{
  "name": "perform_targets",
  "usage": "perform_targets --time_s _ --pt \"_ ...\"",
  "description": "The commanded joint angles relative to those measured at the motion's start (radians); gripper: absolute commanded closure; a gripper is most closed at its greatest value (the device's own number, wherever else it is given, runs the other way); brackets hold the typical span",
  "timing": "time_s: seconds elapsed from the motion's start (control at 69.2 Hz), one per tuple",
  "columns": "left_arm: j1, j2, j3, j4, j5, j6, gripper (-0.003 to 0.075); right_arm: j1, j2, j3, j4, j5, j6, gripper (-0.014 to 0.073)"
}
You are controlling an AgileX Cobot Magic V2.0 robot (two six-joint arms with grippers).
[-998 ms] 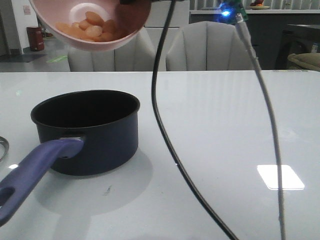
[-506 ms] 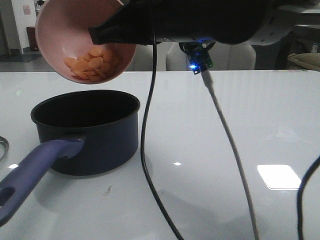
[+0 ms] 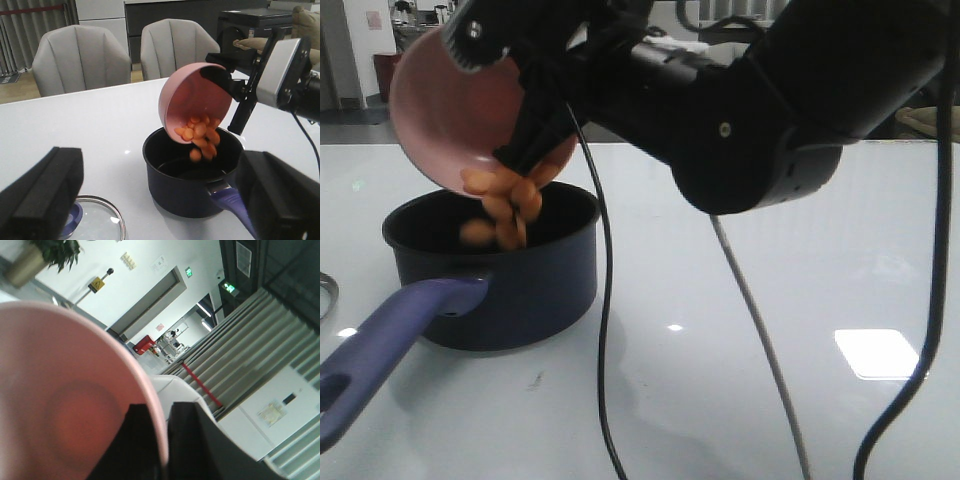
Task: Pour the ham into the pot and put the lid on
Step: 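Tilt the pink bowl with the right gripper to pour slices into the pot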
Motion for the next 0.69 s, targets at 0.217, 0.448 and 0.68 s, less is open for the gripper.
perform_targets --time_s 0.217,0.448,0.68 --pt "-0.008 0.012 -0.026 -0.004 -0.079 0.001 0.0083 -0.001 -0.05 -0.027 -0.075 -0.178 -0.228 0.0456" --pt "-0.008 0.012 -0.026 -0.004 -0.079 0.001 0.0083 -0.002 -0.05 -0.063 -0.055 -0.178 -0.159 0.0456" --pt "-0.008 0.012 -0.026 -0.004 -0.079 0.001 0.0083 -0.002 -0.067 -0.102 0.136 -0.11 0.561 0.0456"
